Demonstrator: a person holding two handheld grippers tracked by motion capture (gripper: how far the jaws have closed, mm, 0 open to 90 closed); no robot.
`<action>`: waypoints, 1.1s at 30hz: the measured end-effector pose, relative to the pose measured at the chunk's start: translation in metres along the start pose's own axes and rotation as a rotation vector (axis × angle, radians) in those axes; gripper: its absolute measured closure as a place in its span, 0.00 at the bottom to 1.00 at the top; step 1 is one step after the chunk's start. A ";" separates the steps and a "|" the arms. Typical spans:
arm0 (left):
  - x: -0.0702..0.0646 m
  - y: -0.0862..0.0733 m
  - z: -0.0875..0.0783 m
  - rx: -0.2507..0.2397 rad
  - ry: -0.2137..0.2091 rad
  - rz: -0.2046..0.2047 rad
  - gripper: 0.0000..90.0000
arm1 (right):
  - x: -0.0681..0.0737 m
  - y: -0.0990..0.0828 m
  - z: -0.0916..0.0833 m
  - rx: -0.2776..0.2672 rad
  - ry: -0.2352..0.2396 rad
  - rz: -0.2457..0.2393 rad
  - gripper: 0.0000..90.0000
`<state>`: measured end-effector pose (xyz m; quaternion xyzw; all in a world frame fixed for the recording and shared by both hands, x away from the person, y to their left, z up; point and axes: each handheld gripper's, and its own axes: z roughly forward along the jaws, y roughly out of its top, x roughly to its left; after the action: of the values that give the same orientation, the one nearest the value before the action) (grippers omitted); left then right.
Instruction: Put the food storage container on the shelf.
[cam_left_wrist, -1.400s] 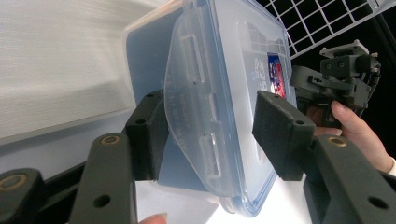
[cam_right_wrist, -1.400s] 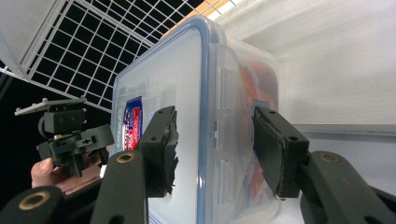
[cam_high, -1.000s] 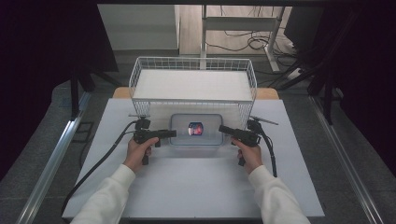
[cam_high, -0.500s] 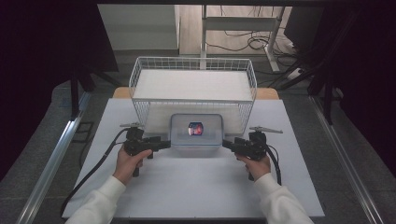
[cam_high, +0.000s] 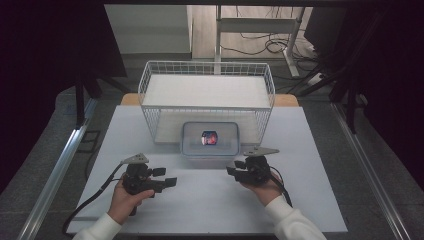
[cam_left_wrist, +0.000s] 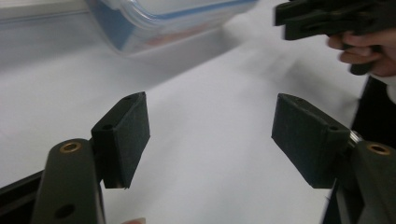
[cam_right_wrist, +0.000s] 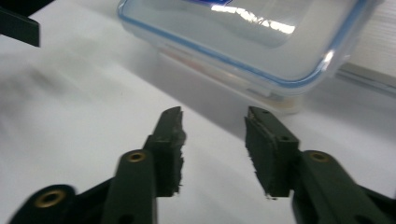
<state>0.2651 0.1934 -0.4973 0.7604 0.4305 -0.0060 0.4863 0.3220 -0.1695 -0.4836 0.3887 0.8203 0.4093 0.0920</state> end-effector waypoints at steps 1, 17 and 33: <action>0.000 0.000 0.000 0.000 0.000 0.000 0.30 | 0.001 0.000 0.002 0.005 -0.001 -0.005 0.70; 0.000 -0.003 -0.009 -0.014 0.029 -0.017 0.30 | 0.032 0.018 0.063 0.134 -0.085 -0.256 0.99; 0.005 -0.003 -0.012 -0.015 0.100 -0.017 0.31 | 0.023 0.035 0.084 0.054 -0.117 -0.235 0.99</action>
<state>0.2612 0.2061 -0.4951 0.7524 0.4605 0.0311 0.4699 0.3658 -0.0898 -0.5082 0.3153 0.8642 0.3501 0.1765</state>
